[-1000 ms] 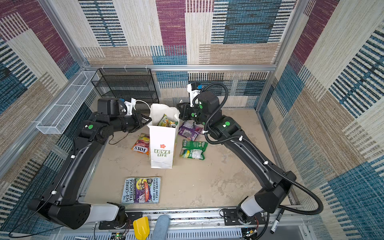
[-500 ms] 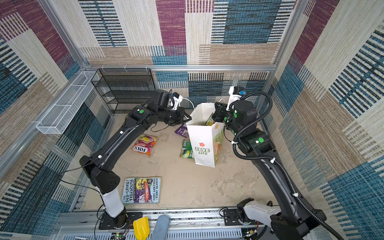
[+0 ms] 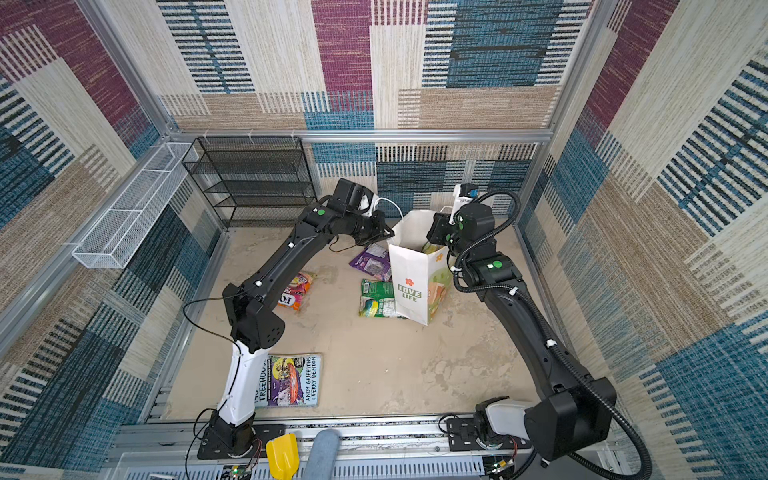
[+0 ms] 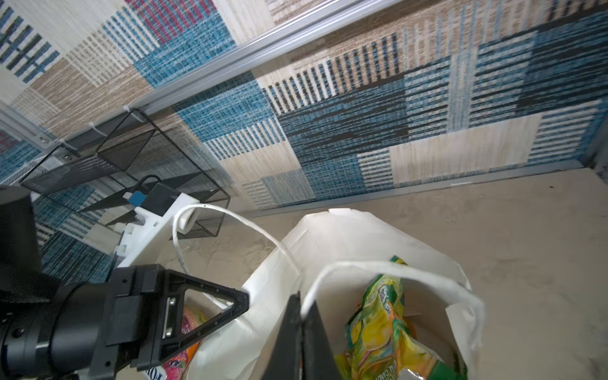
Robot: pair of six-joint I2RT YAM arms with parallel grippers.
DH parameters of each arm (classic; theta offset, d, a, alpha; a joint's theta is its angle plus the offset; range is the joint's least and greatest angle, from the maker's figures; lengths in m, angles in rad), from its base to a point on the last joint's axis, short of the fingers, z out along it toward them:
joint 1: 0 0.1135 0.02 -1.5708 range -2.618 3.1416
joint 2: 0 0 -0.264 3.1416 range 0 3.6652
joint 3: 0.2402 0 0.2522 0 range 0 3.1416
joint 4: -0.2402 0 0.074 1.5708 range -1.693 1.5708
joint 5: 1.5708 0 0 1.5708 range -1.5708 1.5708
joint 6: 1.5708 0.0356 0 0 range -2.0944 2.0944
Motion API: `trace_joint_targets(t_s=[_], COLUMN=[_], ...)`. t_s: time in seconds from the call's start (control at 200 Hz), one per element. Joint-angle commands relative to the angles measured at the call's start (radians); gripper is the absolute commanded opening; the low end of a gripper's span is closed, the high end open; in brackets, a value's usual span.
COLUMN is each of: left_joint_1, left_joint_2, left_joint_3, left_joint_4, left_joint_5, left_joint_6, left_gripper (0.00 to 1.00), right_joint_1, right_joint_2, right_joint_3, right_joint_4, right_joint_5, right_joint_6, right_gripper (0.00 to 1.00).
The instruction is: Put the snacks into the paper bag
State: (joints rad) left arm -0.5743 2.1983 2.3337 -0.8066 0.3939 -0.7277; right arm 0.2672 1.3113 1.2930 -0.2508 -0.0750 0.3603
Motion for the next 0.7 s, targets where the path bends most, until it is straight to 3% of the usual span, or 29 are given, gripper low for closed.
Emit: trace_joint_targets(t_s=[0.0,0.18,0.381,0.491,0.691], left_joint_1=[0.004,0.013,0.037,0.036,0.004], left_joint_2=[-0.132,-0.394,-0.505,-0.519,-0.450], left_joint_3=[-0.202,-0.546,-0.650,-0.676,-0.567], left_joint_4=[0.093,0.250,0.234,0.273,0.239], left_joint_5=[-0.116,-0.309,-0.379,-0.338,-0.164], left_joint_6=[-0.001,-0.036,-0.046,-0.043,0.012], left_gripper=[0.00,0.00,0.00,0.00,0.00], right_joint_1=[0.001,0.001,0.007,0.018,0.012], right_joint_2=[0.022,0.072,0.114,0.123,0.124], right_joint_3=[0.012,0.017,0.002,0.003,0.088], right_joint_4=[0.106,0.119,0.165,0.176,0.063], right_joint_5=[-0.179,-0.381,-0.522,-0.535,-0.383], right_joint_6=[-0.025,-0.016,0.027,0.044,0.029], right_gripper=[0.00,0.00,0.00,0.00,0.00])
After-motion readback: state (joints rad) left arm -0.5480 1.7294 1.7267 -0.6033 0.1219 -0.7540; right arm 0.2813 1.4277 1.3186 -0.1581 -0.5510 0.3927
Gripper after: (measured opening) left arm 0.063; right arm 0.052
